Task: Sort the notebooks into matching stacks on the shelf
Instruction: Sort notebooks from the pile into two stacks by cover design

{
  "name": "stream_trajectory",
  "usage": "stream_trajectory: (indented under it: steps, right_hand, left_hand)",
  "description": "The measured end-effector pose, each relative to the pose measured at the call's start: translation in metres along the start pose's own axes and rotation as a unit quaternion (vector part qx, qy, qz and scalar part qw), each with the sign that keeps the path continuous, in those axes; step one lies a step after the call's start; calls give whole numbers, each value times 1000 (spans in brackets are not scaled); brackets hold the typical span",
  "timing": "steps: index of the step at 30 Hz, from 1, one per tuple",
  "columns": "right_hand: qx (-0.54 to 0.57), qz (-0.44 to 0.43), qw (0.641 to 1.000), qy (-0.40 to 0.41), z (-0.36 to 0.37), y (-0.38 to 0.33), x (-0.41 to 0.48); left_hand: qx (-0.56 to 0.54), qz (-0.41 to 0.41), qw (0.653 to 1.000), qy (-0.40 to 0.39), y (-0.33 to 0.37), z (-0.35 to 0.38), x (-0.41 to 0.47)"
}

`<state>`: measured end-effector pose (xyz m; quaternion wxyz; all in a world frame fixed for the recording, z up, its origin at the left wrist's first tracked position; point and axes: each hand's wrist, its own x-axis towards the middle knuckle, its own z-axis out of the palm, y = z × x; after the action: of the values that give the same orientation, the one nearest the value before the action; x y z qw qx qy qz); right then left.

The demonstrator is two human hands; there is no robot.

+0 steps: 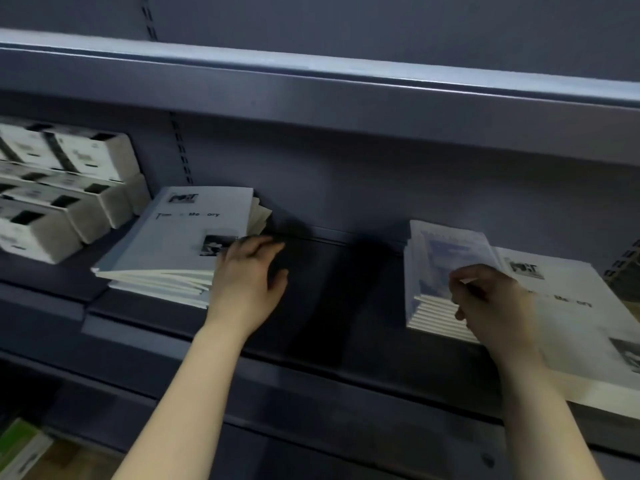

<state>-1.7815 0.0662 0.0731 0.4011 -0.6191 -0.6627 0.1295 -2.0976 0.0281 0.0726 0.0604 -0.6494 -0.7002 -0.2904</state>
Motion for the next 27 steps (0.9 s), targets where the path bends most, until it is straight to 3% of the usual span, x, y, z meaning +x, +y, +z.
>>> stream_trajectory:
  steps: [13, 18, 27]
  right_hand:
    - [85, 37, 990, -110, 75, -41, -23]
    - [93, 64, 986, -125, 95, -52, -26]
    - [89, 75, 985, -124, 120, -60, -34]
  left_hand:
    - [72, -166, 982, 61, -109, -43, -4]
    - [78, -239, 968, 18, -129, -53, 4]
    - [5, -264, 964, -25, -150, -65, 23]
